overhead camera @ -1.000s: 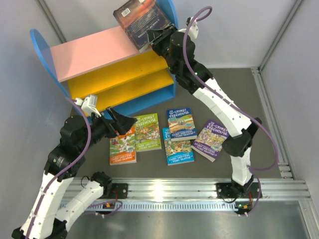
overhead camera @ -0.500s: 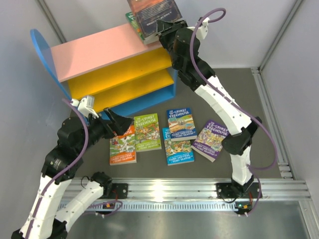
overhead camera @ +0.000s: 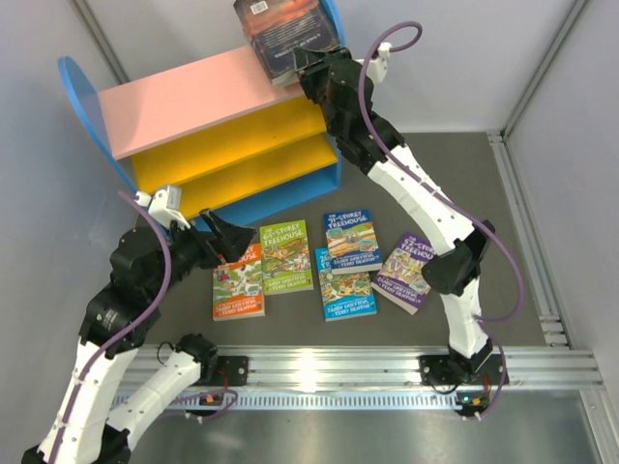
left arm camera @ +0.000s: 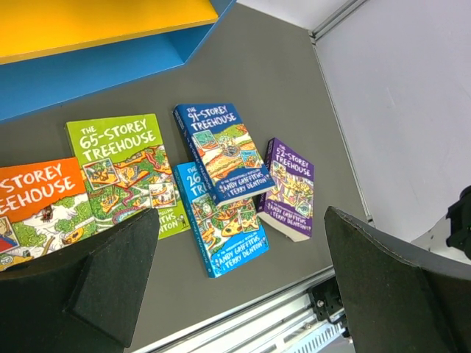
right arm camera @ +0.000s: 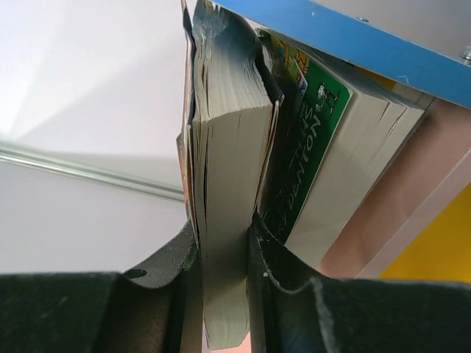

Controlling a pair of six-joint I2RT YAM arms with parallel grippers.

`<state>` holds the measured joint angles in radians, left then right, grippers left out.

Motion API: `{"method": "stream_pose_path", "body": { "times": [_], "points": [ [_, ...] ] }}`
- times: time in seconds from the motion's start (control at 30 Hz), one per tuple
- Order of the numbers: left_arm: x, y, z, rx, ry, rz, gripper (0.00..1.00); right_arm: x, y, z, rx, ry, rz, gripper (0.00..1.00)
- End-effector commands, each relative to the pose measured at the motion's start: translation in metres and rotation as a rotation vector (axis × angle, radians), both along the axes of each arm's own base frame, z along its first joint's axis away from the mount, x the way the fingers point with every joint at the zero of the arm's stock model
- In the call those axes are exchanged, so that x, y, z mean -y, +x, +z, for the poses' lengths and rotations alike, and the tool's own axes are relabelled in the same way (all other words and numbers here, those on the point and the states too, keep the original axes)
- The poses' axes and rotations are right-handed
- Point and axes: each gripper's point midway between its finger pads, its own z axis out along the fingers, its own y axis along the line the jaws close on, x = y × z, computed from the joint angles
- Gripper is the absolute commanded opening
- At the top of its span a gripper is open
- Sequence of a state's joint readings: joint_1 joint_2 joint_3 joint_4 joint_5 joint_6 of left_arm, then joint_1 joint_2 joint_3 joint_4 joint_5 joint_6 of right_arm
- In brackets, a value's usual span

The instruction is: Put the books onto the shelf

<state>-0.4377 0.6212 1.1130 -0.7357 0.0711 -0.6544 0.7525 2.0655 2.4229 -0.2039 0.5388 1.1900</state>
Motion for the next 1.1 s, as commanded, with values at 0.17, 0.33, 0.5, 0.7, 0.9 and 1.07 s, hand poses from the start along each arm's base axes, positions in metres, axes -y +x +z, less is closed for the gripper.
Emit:
{"method": "stream_pose_path", "body": {
  "times": [0.17,0.33,0.5,0.7,0.9,1.07],
  "points": [
    [-0.007,-0.004,0.013,0.047,0.014,0.017,0.99,0.042,-0.037,0.106,0.214,0.274,-0.015,0.21],
    [-0.010,-0.004,0.014,0.052,0.020,0.027,0.99,0.052,-0.036,0.100,0.185,0.293,-0.047,0.88],
    [-0.011,-0.004,0.016,0.054,0.028,0.031,0.99,0.056,-0.037,0.100,0.183,0.289,-0.037,0.91],
    [-0.013,-0.004,0.013,0.045,0.044,0.036,0.99,0.073,-0.046,0.082,0.137,0.229,-0.055,0.93],
    [-0.009,0.001,0.009,0.029,0.055,0.027,0.99,0.080,-0.046,0.057,0.066,0.128,-0.061,0.93],
    [-0.005,0.002,0.007,0.020,0.053,0.011,0.99,0.080,-0.053,0.043,0.040,0.053,-0.030,0.92]
  ]
}}
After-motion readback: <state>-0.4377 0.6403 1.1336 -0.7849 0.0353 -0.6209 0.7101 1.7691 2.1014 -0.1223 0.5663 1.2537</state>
